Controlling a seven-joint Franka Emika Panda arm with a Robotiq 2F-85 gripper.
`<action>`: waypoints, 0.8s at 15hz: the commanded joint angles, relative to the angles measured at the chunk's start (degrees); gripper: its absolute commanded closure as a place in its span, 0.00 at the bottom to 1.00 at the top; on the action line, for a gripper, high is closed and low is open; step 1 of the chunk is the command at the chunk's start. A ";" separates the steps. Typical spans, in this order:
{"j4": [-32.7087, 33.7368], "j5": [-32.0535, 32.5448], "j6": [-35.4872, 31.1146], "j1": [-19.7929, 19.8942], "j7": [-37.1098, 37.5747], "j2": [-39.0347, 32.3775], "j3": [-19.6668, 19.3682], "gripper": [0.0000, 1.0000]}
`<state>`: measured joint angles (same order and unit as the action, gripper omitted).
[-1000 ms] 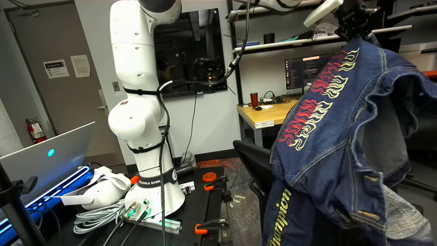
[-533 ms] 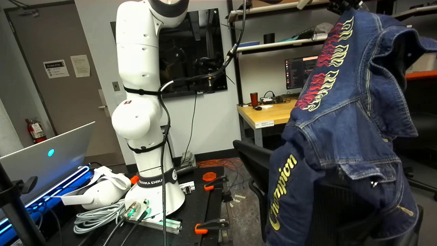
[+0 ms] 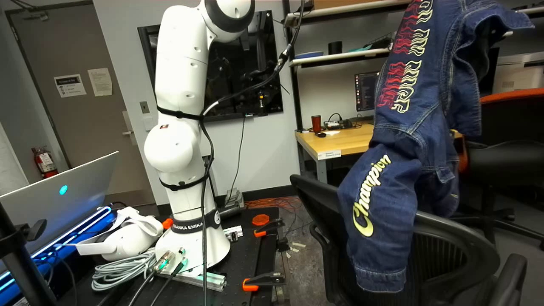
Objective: Remove the denim jacket from the chair backrest and put it on the seat
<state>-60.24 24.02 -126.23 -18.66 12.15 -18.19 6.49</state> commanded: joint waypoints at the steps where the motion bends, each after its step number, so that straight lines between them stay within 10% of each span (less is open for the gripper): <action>1: 13.48 2.36 -2.34 -2.85 2.33 -6.40 -1.66 0.97; 12: 27.31 0.58 -4.96 -4.59 0.94 -14.44 -2.93 0.97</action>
<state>-40.44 24.22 -128.25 -22.64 13.00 -29.31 3.74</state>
